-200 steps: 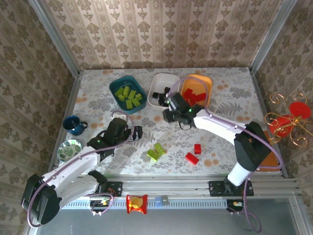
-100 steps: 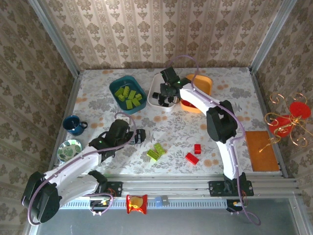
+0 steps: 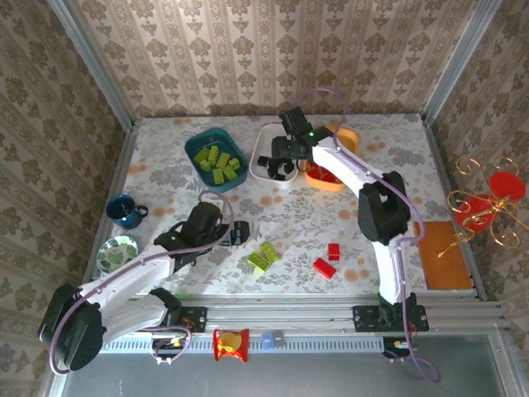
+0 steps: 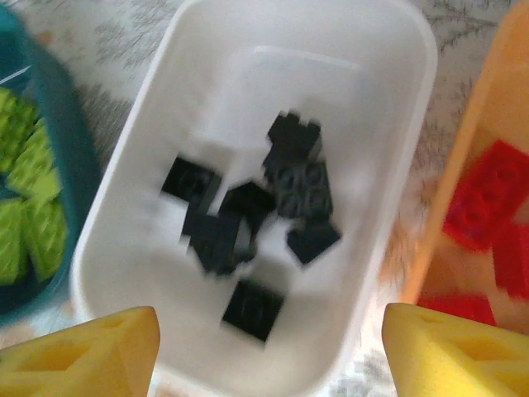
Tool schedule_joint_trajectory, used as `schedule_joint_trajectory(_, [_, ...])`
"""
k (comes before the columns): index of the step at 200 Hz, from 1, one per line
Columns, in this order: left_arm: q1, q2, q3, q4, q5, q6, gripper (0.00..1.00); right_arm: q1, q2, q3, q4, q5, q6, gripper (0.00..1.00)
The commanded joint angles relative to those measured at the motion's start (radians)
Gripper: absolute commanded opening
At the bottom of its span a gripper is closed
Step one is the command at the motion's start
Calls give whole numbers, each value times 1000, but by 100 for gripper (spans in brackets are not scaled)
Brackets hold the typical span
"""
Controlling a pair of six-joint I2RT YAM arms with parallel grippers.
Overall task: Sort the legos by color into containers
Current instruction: Place the lego in the container, then move the lego to the bottom-center of the table.
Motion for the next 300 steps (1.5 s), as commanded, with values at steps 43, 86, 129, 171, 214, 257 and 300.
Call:
schedule_joint_trajectory(43, [-43,37,13,-99,15,15,92,156,-438,-546,95,-40,-50,77])
schedule_joint_trajectory(86, [-38,-59,-4,-116,-60,1,99,354,-460,-728,112,-67,-17,77])
schedule_joint_trajectory(129, [-37,-211,25,-210,-219,19,100,449,-339,-740,192,-78,14,73])
schedule_joint_trajectory(171, [-26,-294,20,-247,-236,31,100,456,-231,-707,195,-21,26,65])
schedule_joint_trajectory(214, [-22,-265,9,-221,-190,30,100,411,-238,-739,185,55,58,56])
schedule_joint_trajectory(257, [-21,-220,21,-210,-181,31,100,358,-264,-744,168,78,57,56])
schedule_joint_trajectory(300, [-17,-231,14,-206,-183,31,100,387,-265,-725,224,3,50,78])
